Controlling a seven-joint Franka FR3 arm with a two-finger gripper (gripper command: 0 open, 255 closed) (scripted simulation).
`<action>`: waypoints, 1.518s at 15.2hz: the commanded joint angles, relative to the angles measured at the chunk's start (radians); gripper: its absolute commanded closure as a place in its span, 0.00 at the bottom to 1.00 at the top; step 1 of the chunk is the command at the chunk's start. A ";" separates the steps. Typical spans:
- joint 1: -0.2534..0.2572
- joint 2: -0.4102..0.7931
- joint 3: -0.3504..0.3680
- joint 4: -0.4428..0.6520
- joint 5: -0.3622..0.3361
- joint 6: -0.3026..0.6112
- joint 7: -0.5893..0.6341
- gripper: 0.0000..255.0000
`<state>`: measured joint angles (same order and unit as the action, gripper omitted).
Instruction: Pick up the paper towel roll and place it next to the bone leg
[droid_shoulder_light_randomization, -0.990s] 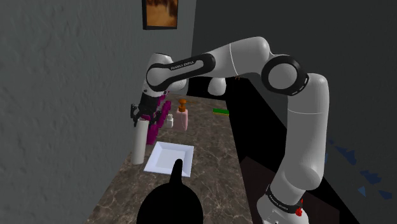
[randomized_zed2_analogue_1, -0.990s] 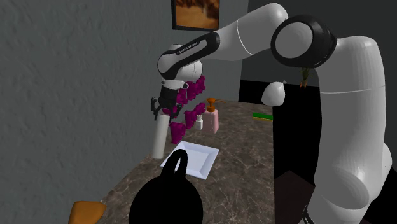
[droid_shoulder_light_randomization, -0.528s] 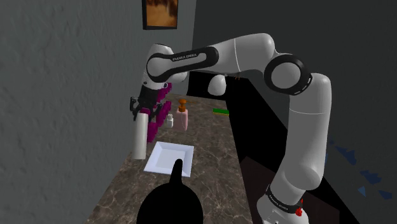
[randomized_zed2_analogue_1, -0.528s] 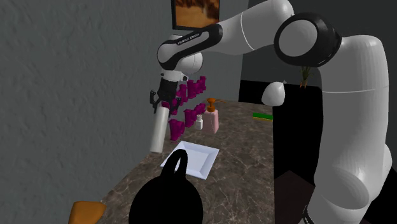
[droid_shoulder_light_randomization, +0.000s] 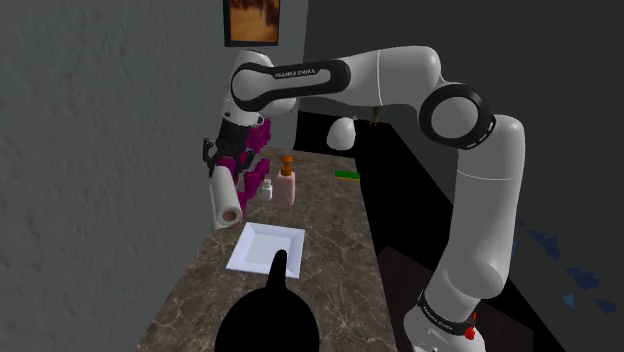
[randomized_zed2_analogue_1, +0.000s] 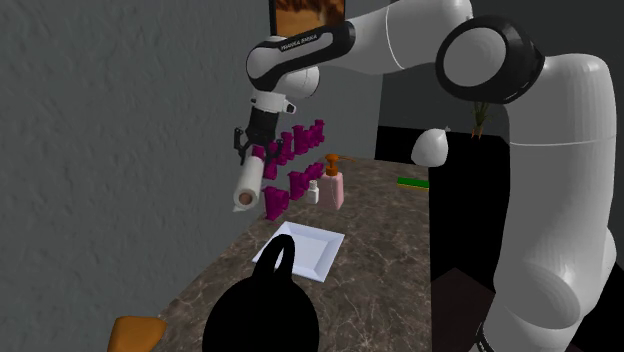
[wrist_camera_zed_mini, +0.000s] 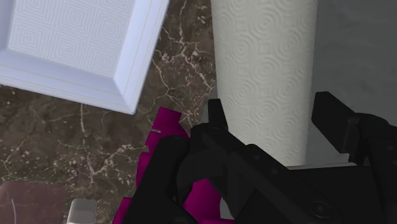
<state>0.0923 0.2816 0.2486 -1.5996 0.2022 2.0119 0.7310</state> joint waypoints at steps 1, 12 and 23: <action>-0.001 -0.002 -0.001 0.024 -0.002 -0.025 0.006 1.00; 0.001 -0.001 -0.001 0.173 -0.013 -0.169 0.038 1.00; 0.010 0.038 0.001 0.376 -0.030 -0.330 0.077 1.00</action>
<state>0.1017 0.3136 0.2496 -1.2434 0.1741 1.6960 0.8048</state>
